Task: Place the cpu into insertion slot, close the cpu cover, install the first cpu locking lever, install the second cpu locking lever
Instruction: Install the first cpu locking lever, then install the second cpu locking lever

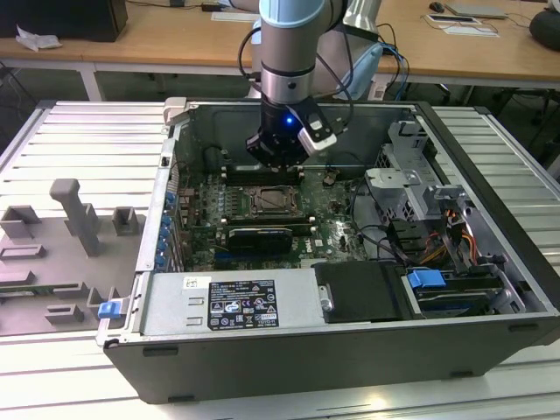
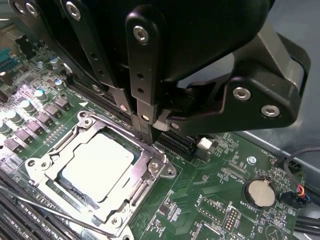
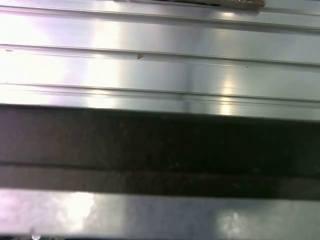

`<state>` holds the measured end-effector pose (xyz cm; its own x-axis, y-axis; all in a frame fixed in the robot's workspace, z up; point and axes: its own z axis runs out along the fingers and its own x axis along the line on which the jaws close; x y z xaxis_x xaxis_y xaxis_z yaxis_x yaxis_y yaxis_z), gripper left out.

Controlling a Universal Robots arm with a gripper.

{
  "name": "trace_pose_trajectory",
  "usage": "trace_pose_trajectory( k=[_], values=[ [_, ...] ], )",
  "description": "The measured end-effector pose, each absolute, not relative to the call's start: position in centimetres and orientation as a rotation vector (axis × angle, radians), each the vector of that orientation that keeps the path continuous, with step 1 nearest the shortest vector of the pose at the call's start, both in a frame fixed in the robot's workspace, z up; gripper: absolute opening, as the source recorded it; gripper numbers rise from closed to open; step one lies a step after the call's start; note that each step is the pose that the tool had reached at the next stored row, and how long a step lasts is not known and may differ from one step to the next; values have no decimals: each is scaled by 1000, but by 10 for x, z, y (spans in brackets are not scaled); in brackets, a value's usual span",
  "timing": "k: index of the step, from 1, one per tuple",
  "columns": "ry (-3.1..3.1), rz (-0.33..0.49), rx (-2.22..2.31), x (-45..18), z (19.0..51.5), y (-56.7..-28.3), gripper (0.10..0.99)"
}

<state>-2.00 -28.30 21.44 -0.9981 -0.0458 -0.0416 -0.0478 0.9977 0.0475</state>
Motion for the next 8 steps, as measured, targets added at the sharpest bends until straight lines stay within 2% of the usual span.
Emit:
trace_pose_trajectory(
  k=[8],
  values=[
    [3099,75,-73,-20,214,-287,110]
  ],
)
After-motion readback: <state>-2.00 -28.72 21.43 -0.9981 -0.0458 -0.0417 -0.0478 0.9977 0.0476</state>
